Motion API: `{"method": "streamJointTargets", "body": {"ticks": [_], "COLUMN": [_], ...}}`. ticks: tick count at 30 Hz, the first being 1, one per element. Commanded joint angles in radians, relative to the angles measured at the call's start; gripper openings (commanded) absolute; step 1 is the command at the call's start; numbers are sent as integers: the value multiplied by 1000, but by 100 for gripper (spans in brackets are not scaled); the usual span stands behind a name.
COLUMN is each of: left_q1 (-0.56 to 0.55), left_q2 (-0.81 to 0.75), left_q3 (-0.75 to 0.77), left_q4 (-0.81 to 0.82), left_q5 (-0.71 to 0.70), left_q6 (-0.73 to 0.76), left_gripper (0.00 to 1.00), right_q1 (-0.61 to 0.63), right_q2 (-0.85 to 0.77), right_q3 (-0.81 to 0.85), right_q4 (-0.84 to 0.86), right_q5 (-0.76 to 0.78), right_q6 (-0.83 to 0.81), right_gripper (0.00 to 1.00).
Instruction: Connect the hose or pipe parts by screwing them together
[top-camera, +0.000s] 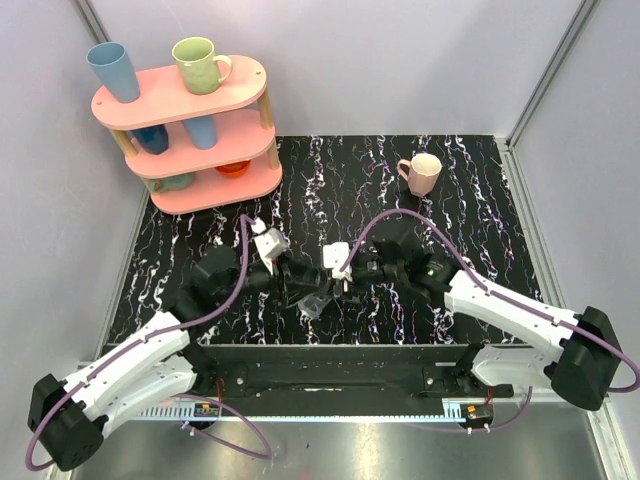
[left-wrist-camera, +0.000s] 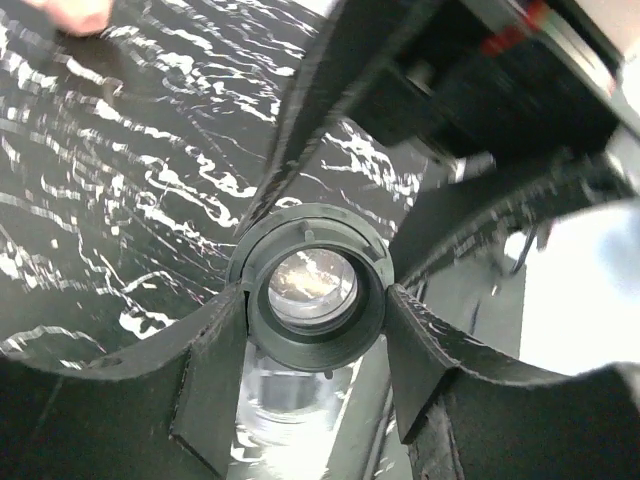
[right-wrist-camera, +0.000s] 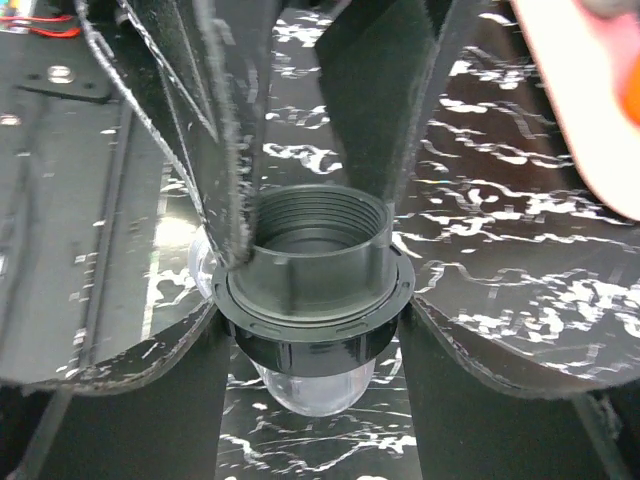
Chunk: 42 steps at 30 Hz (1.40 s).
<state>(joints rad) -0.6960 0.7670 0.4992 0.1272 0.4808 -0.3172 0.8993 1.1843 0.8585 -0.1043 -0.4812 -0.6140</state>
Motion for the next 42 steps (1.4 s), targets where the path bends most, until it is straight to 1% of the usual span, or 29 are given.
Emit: {"method": "streamJointTargets", "body": {"ticks": [1,2,3,4,5,6,7,8,10,11,12,13,14,15,16,19,20,22,23,25,26,27,30,34,37,42], "left_q1": [-13,-13,-13,-13,-13,-13,-13,-13,-13,-13,-13,-13,-13,-13,-13,-13,-11,-11,-11,-11,-11,-11,-11,-11,-11,-11], "left_q2": [41,52,60,66,64,63,58,40,14,0,-24,-37,-46,-60,-64,-89,-97,-119,-123,-124,-120,-112,-72,4,60,95], "left_q3": [96,128,145,162,179,188,197,203,196,190,194,203,232,249,265,280,280,269,266,262,265,269,288,324,335,341], "left_q4": [-108,-126,-206,-216,-218,-216,-212,-206,-138,-117,-103,-113,-126,-185,-205,-245,-259,-290,-303,-345,-365,-409,-464,-552,-561,-535], "left_q5": [343,355,349,334,276,247,223,178,113,22,-35,-95,-217,-264,-290,-387,-440,-478,-513,-530,-541,-547,-541,-525,-460,-421], "left_q6": [563,661,700,728,716,693,672,617,525,395,333,264,145,107,77,-115,-257,-412,-550,-672,-762,-801,-871,-968,-1029,-1042], "left_gripper": [28,36,50,74,89,99,99,99,99,99,99,99,99,99,99,99,99,99,99,99,99,98,96,96,95,95], "right_q1": [-19,-22,-25,-26,-28,-27,-26,-28,-28,-28,-28,-28,-28,-28,-28,-28,-27,-26,-26,-26,-26,-25,-20,-11,-3,6], "right_q2": [12,15,9,5,-3,-21,-31,-41,-67,-74,-81,-83,-83,-83,-80,-74,-72,-69,-69,-68,-68,-66,-60,-38,-22,-15], "right_q3": [137,152,152,149,134,123,108,76,50,31,25,21,11,7,4,-12,-18,-27,-32,-36,-38,-39,-38,-27,-21,-22], "right_q4": [-67,-84,-87,-83,-78,-65,-28,-11,38,58,73,92,94,127,141,175,182,201,207,213,215,215,206,181,170,167], "right_q5": [-360,-382,-387,-357,-331,-295,-222,-192,-116,-88,-64,-27,-8,12,41,93,102,127,134,150,151,153,154,170,176,182], "right_q6": [56,51,54,54,51,56,60,62,60,65,65,62,57,47,37,17,13,5,2,-6,-6,-6,-12,-26,-30,-36], "right_gripper": [0,0,0,0,0,0,0,0,0,0,0,0,0,0,0,0,0,0,0,0,0,0,0,0,0,0]}}
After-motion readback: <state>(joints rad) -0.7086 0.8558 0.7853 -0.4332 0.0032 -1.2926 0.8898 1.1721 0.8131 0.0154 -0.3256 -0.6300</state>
